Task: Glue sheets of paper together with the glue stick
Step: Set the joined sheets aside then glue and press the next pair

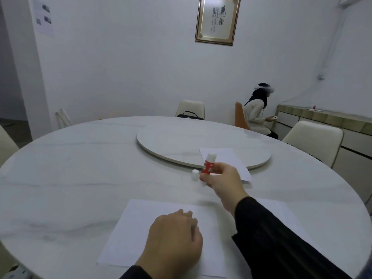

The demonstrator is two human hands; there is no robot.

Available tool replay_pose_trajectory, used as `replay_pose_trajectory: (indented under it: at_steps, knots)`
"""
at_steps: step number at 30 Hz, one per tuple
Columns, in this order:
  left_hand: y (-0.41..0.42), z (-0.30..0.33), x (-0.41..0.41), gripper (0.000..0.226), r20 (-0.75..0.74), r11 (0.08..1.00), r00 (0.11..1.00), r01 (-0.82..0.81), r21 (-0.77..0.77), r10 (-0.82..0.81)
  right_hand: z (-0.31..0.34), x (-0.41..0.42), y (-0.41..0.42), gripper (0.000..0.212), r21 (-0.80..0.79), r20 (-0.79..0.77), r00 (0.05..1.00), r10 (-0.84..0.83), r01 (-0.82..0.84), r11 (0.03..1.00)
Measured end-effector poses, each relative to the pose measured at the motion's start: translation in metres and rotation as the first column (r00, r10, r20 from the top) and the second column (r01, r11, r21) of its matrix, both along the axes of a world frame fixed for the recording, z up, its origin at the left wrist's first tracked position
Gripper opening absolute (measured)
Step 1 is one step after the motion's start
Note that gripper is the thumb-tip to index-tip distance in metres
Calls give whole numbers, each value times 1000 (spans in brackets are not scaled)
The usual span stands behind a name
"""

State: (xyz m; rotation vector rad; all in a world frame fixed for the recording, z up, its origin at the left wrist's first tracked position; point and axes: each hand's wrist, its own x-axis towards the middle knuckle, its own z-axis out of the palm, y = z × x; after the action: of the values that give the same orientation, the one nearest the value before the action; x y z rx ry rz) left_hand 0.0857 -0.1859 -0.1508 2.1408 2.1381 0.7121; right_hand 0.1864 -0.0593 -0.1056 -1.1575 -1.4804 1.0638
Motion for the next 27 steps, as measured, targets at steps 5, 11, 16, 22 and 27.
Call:
replay_pose_trajectory:
  at_steps: [5, 11, 16, 22, 27]
  knots:
    - [6, 4, -3, 78, -76, 981, 994, 67, -182, -82, -21, -23, 14, 26, 63, 306, 952, -11, -9, 998]
    - [7, 4, -7, 56, -114, 950, 983, 102, -295, -141, -11, -6, 13, 55, 93, 418, 908, 14, -58, 994]
    - [7, 2, -6, 57, -110, 931, 984, 96, -351, -143, 30, 97, 14, 84, -116, 893, 409, 186, -191, 975]
    - [6, 6, 3, 59, -126, 926, 983, 82, -369, -137, 8, 144, 2, 111, -175, 928, 318, 194, -89, 981]
    - [10, 9, 30, 61, -140, 919, 978, 88, -385, -152, 11, 145, -7, 65, -53, 954, 291, 68, -60, 997]
